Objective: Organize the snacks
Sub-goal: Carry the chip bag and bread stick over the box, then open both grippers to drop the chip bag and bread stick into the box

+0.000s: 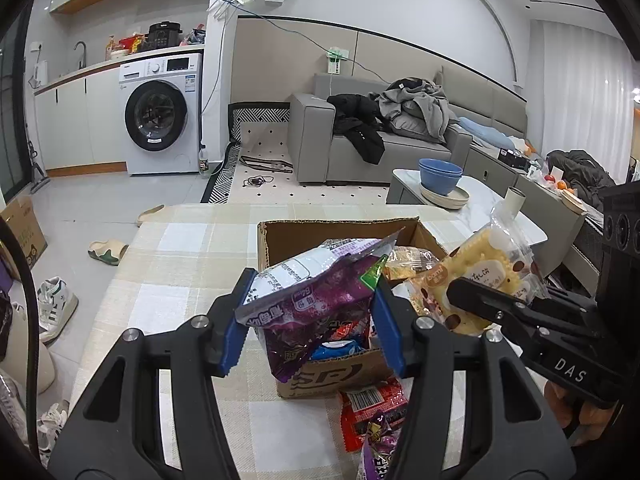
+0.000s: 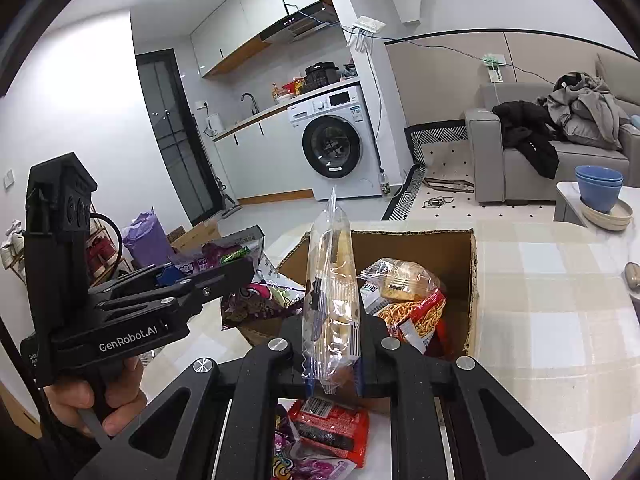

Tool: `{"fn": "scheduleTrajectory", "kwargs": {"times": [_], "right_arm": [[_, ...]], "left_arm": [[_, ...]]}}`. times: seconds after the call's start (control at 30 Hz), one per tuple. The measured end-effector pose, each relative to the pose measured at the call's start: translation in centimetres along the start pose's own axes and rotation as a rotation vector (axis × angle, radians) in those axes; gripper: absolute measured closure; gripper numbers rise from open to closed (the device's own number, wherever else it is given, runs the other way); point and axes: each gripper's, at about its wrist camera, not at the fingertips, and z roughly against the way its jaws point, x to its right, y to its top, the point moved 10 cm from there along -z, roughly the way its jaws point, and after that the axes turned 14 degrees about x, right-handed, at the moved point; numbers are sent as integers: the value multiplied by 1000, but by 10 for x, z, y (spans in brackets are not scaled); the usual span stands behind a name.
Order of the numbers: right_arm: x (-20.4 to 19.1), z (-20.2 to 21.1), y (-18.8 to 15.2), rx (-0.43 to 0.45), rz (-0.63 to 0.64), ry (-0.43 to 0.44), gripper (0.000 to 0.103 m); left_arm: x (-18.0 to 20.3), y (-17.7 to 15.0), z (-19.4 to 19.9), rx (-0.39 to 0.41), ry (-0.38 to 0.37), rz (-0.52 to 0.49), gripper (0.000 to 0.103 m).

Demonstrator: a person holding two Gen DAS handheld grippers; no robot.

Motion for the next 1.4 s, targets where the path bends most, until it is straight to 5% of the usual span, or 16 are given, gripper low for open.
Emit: {"fn": "scheduleTrajectory", "kwargs": {"times": [0.7, 0.83, 1.0, 1.13, 1.27, 1.4], "right_arm": [[7, -25, -5, -2, -43, -23, 89], [12, -25, -6, -23, -33, -41, 73], [20, -16, -3, -5, -37, -62, 67], [28, -7, -1, 7, -42, -80, 58], [36, 1, 2, 15, -46, -91, 50], [41, 8, 3, 30, -48, -100, 27]], "left_arm": [[7, -7, -51, -34, 3, -3, 50], [11, -17, -61, -60, -14, 0, 50], [16, -27, -72, -92, 4, -54, 44], [18, -34, -77, -111, 17, -90, 21], [21, -39, -80, -123, 12, -86, 18], [20, -43, -77, -134, 9, -93, 5]]}}
